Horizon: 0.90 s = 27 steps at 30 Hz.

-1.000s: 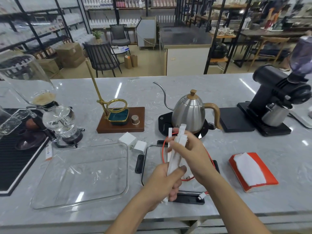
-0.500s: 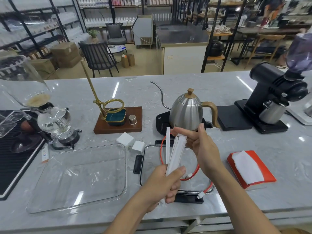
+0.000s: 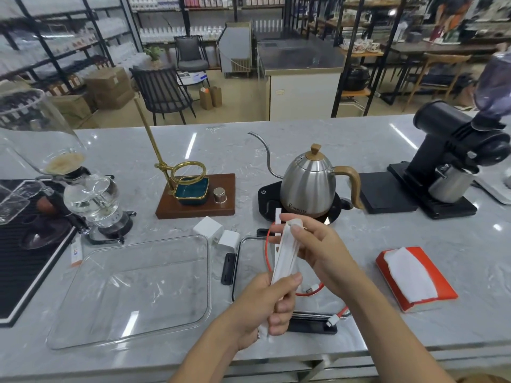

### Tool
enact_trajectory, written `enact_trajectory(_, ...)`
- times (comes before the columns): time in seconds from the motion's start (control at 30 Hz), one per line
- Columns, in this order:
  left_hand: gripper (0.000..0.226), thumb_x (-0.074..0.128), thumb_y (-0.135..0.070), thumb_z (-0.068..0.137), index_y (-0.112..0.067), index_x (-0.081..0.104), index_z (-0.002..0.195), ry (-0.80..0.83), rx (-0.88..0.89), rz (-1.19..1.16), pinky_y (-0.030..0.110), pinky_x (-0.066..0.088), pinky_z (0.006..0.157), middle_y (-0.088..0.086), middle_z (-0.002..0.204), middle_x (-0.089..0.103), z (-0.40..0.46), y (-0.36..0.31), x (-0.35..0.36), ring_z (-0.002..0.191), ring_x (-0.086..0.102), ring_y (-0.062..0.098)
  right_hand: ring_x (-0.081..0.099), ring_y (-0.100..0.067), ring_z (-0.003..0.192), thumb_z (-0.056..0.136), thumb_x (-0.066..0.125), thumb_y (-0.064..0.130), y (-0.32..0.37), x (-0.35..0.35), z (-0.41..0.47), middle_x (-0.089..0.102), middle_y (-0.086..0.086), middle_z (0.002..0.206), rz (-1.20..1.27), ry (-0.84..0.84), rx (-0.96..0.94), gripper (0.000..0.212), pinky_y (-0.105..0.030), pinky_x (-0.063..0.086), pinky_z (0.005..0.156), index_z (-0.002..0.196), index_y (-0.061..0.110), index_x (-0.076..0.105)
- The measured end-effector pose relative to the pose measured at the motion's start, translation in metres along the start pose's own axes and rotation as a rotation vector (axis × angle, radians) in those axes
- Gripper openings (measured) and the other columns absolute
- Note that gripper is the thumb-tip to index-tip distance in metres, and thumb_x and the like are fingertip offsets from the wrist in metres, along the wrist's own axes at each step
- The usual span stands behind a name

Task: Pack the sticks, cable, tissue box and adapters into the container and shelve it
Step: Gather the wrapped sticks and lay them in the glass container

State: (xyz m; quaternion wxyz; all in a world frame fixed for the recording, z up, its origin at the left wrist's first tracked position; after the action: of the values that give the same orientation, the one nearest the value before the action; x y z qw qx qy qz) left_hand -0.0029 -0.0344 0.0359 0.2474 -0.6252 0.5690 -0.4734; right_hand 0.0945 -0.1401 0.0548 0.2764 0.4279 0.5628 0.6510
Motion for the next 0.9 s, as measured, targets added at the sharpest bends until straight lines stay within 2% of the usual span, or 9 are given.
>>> enact_trajectory(0.1,0.037,0.060,-0.034,0.095,-0.017,0.046,0.065,0.016,-0.050,-0.031,0.019,0.025,0.038,0.000,0.053,0.034,-0.002,0.003,0.000,0.039,0.029,0.009,0.070,-0.037,0.099,0.085,0.065,0.016,-0.002,0.007,0.000,0.073,-0.020,0.102,-0.003,0.019,-0.014,0.035,-0.043,0.055,0.089,0.116,0.001,0.062)
enact_trajectory(0.23,0.025,0.061,-0.027,0.095,-0.011,0.052,0.077,-0.005,-0.076,-0.070,0.021,0.033,0.040,0.003,0.053,0.038,-0.005,0.005,-0.002,0.041,0.037,0.013,0.071,-0.040,0.093,0.091,0.063,0.004,-0.013,0.014,0.001,0.072,-0.023,0.090,-0.080,0.047,0.011,0.016,-0.041,0.055,0.084,0.105,-0.002,0.061)
enact_trajectory(0.33,0.019,0.062,-0.022,0.094,-0.009,0.055,0.084,-0.057,-0.079,-0.100,0.021,0.033,0.040,0.003,0.053,0.039,-0.004,0.006,-0.004,0.041,0.038,0.013,0.071,-0.033,0.089,0.093,0.060,0.001,-0.020,0.019,0.000,0.072,-0.025,0.092,-0.125,0.079,0.062,0.013,-0.040,0.056,0.082,0.105,-0.002,0.061)
enact_trajectory(0.4,0.016,0.062,-0.021,0.094,-0.008,0.055,0.086,-0.101,-0.080,-0.129,0.020,0.031,0.039,0.002,0.053,0.038,-0.004,0.008,-0.006,0.040,0.037,0.011,0.071,-0.030,0.092,0.094,0.060,0.007,-0.024,0.022,0.003,0.074,-0.020,0.099,-0.111,0.067,0.091,0.015,-0.038,0.056,0.085,0.108,0.002,0.064)
enact_trajectory(0.47,0.016,0.064,-0.023,0.091,-0.007,0.059,0.091,-0.126,-0.065,-0.177,0.021,0.032,0.040,0.002,0.054,0.040,-0.005,0.008,-0.008,0.041,0.038,0.012,0.069,-0.028,0.093,0.096,0.056,0.014,-0.028,0.021,0.009,0.072,-0.019,0.103,-0.053,-0.012,0.118,0.018,-0.037,0.055,0.084,0.108,0.006,0.067)
enact_trajectory(0.57,0.027,0.066,-0.025,0.087,-0.004,0.065,0.104,-0.158,-0.029,-0.273,0.025,0.041,0.046,0.004,0.060,0.050,-0.009,0.008,-0.015,0.049,0.046,0.014,0.067,-0.029,0.087,0.096,0.057,0.013,-0.034,0.007,0.020,0.071,-0.021,0.098,0.077,-0.216,0.179,0.017,-0.037,0.055,0.079,0.102,0.003,0.069)
enact_trajectory(0.67,0.039,0.066,-0.021,0.086,0.000,0.065,0.118,-0.181,-0.010,-0.401,0.028,0.052,0.052,0.008,0.071,0.061,-0.010,0.008,-0.021,0.057,0.058,0.019,0.069,-0.027,0.085,0.093,0.060,0.009,-0.042,-0.012,0.029,0.072,-0.017,0.095,-0.070,-0.390,0.209,0.012,-0.039,0.056,0.079,0.101,0.004,0.067)
enact_trajectory(0.77,0.041,0.065,-0.016,0.086,0.002,0.065,0.122,-0.161,0.000,-0.568,0.037,0.060,0.068,0.019,0.093,0.069,-0.010,0.009,-0.024,0.079,0.069,0.032,0.065,-0.019,0.077,0.091,0.060,0.006,-0.058,-0.022,0.038,0.069,-0.010,0.090,-0.239,-0.496,0.202,0.015,-0.038,0.056,0.075,0.106,0.007,0.064)
enact_trajectory(0.9,0.039,0.064,-0.022,0.084,0.000,0.069,0.117,-0.170,0.024,-0.695,0.043,0.059,0.082,0.021,0.106,0.069,-0.011,0.011,-0.029,0.089,0.070,0.036,0.064,-0.017,0.079,0.086,0.064,0.012,-0.079,-0.022,0.052,0.067,0.000,0.085,-0.500,-0.487,0.245,0.024,-0.037,0.053,0.079,0.109,0.009,0.061)
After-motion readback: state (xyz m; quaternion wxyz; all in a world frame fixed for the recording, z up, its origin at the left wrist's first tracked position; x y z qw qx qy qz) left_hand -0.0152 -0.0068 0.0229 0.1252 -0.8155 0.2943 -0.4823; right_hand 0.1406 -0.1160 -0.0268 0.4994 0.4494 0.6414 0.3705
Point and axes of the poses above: each hand's wrist, its own z-axis towards the middle knuckle, its own x-axis out of the palm, y = z × x, the point moved 3 cm from there along z, towards the middle knuckle
